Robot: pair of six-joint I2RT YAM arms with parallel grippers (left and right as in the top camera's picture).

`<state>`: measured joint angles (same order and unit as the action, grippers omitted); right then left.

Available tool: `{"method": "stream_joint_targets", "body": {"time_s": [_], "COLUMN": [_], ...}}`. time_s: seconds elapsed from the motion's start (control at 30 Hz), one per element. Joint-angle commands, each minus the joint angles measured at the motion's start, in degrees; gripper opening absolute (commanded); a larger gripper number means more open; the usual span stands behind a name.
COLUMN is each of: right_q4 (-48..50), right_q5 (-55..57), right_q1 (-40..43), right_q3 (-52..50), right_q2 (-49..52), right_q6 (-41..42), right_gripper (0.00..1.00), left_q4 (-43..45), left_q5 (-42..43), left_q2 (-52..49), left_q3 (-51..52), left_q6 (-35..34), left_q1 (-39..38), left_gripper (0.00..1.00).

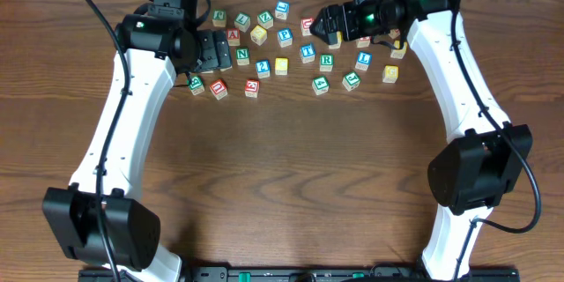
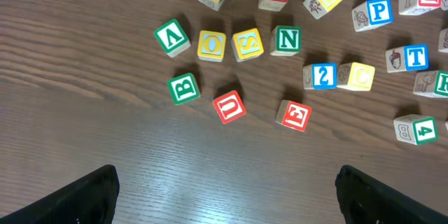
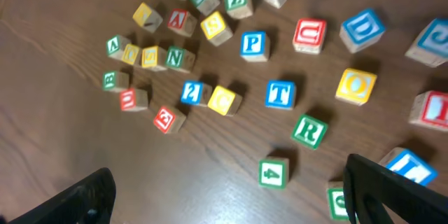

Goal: Spell out CORL
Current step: 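Swing the right arm over the blocks toward the yellow C block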

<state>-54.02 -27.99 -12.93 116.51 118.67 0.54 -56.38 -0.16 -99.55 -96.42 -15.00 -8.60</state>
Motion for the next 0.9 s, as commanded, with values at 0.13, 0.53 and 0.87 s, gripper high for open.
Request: {"method": "stream_joint_targets", "body": {"time_s": [0.13,0.53,0.87], "right_q4": [3.8,10.1,10.9], "right_q5": [9.1,22.2,31.3], "right_q1": [-3.1,-13.5,-18.7], "right_q3": [1.2,1.2,1.2], "right_q2": [0.2,8.5,15.5], "right_q6": [7.0,24.8,31.2], "right_gripper": [0.99,0.65,0.44], "left_q4": [-0.2,-0.4,-1.7], "left_q5": [-0.5,-0.5,-0.5], "left_q2": [0.3,0.3,0.3], "left_q3": [-1.0,-1.0,-0.6], "left_q6": [-0.2,-0.1,-0.1], "left_q1": [5.6,7.1,7.1], "left_gripper": [0.98,0.98,0.98]}}
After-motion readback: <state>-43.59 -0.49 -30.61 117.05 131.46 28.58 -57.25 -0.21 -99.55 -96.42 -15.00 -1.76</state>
